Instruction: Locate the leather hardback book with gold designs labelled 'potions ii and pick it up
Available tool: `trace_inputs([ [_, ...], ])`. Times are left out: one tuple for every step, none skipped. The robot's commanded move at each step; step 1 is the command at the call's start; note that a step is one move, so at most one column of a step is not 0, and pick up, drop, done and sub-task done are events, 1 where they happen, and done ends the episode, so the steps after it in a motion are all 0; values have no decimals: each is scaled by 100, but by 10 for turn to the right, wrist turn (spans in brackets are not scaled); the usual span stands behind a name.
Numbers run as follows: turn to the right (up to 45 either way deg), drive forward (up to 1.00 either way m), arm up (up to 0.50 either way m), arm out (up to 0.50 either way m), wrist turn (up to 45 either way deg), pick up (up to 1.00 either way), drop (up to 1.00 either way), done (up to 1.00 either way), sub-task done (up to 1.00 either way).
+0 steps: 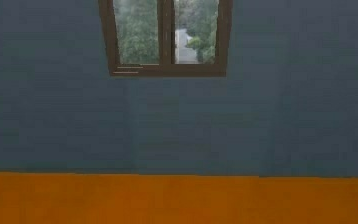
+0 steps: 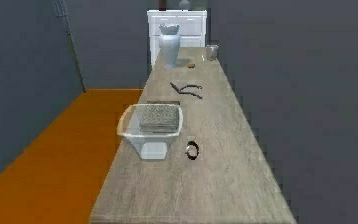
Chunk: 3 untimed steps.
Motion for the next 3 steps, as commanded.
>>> trace_inputs([
  [180,0,0,0,0,0,0,0,0],
  [0,25,0,0,0,0,0,0,0],
  [240,0,0,0,0,0,0,0,0],
])
